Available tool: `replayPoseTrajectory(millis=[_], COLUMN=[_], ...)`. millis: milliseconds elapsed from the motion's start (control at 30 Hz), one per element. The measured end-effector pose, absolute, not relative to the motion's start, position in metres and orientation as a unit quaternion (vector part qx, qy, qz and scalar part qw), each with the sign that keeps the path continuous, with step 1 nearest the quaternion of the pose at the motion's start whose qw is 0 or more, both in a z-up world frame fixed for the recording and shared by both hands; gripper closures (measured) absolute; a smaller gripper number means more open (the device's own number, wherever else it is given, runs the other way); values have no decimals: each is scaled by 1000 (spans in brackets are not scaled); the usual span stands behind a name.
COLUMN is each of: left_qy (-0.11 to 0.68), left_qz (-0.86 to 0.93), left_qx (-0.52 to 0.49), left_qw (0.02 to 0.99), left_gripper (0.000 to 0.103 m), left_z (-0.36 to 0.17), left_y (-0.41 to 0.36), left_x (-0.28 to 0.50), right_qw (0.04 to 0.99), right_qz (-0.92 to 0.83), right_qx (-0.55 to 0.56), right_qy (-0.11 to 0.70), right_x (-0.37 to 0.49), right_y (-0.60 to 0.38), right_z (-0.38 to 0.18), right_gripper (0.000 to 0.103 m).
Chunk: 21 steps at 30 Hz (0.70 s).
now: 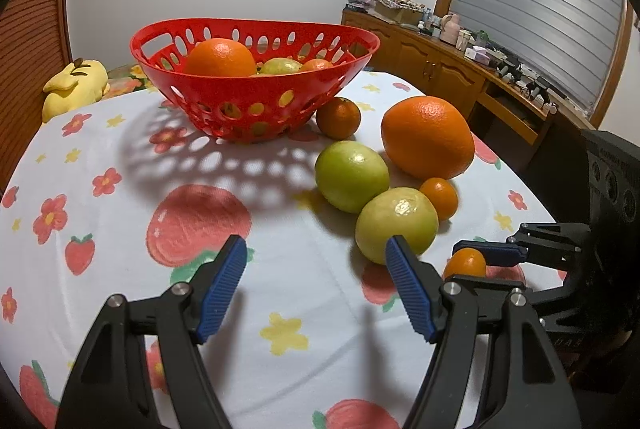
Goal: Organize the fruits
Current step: 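Move the left tool toward a yellow-green fruit while the right tool approaches a small orange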
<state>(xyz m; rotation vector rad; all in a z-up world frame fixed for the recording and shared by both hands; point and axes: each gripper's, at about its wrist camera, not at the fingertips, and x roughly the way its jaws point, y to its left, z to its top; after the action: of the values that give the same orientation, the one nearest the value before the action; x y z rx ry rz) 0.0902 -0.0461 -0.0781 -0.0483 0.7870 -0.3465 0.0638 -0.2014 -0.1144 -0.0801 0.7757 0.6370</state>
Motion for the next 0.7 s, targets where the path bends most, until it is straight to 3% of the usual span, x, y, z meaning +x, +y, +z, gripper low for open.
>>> replayPoseTrajectory(millis=[700], left_qy=[404], left_qz=[-218], left_qx=[-15], left_qw=[888], left_gripper=[31], left_z=[-78], left_y=[-92], left_x=[114], right_qw=[910], right_qz=[228], right_qx=[-31], right_qy=[344], right_x=[92], right_y=[-253], right_z=[-102], right_gripper=[70])
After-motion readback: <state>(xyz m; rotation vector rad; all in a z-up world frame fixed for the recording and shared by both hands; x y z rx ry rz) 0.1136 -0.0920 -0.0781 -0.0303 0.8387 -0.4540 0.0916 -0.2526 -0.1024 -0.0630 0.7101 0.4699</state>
